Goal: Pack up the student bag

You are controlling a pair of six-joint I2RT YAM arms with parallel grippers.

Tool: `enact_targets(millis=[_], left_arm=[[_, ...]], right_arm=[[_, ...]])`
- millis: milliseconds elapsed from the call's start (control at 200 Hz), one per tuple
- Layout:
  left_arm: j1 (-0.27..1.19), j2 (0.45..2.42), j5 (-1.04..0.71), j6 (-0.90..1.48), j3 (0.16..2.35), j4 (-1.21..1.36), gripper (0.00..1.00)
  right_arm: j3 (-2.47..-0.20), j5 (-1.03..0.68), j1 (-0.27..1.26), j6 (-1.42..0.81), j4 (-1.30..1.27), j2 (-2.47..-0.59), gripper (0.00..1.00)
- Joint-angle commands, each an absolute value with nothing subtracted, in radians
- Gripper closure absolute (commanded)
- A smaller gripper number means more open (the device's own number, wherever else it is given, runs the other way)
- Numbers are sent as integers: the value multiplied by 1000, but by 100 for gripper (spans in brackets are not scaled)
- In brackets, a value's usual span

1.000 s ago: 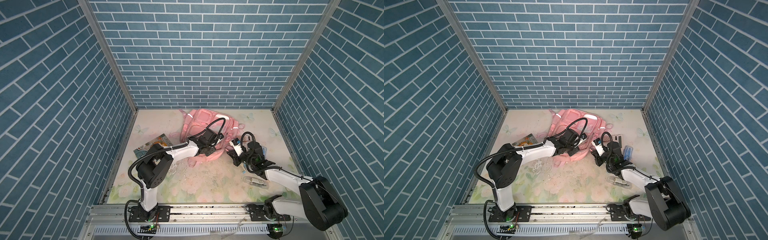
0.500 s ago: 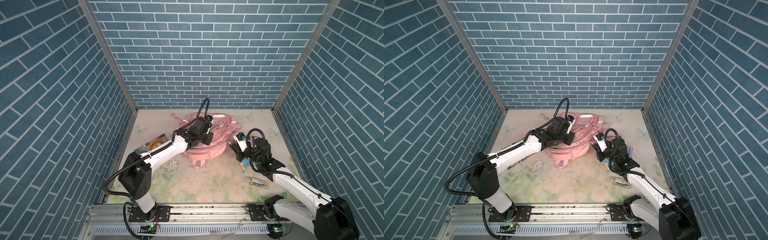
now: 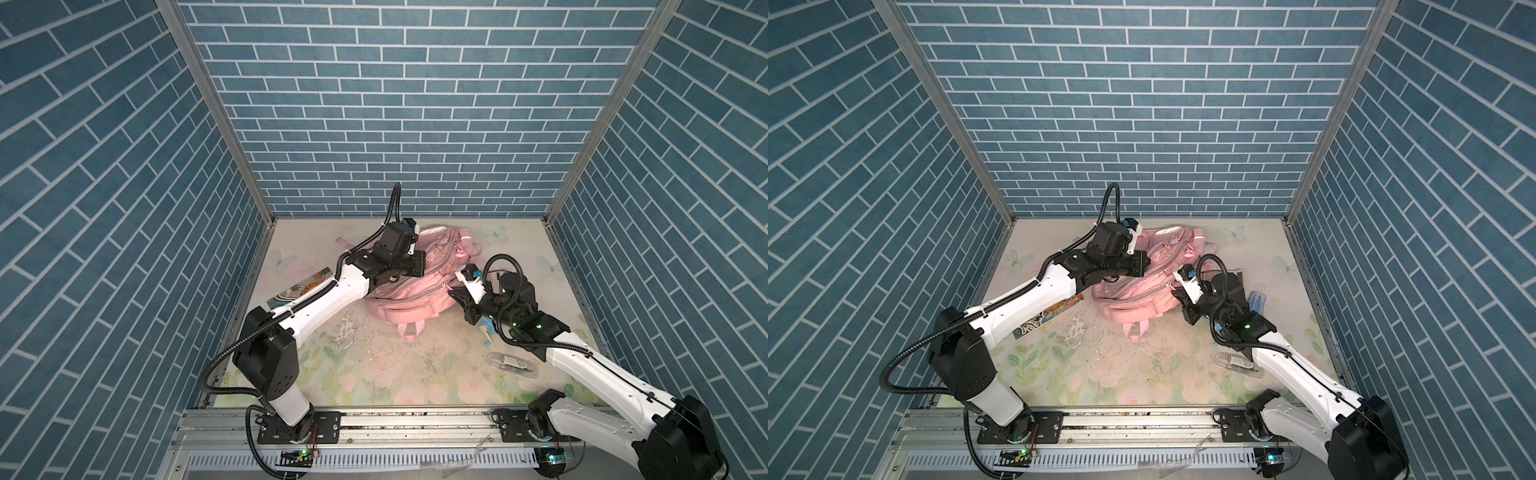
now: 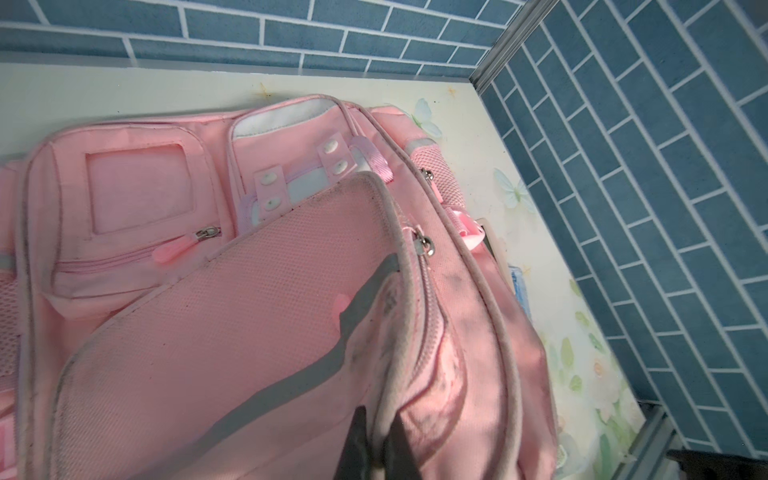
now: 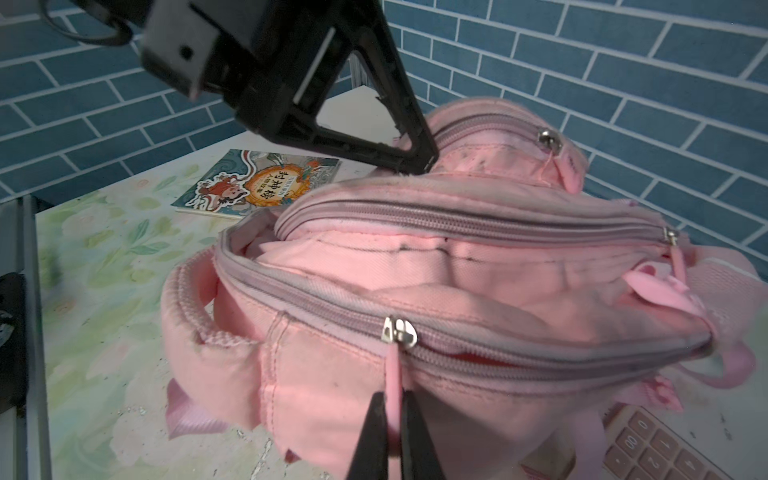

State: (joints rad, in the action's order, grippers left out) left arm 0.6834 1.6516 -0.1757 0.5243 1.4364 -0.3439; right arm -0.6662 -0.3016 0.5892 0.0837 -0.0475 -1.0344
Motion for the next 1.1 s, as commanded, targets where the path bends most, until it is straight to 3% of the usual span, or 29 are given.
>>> enact_targets(millis=[0,160,410,1095], left_arm=[[673,1628,-255,646,1487,-226,100],[654,1632,-329,734,1482,-134,100],[643,1671,-248,740,1515,-141,100],[650,1695,-58,808,1515,-132,100]], right_arm=[[-707,-248,594,102,-6,-1042,100],[-762,-261,592,108,57,-1038,100],[-816,-338,654,-14,137,-1054,100],[-969,-119,819,-531,327,-1204,100]])
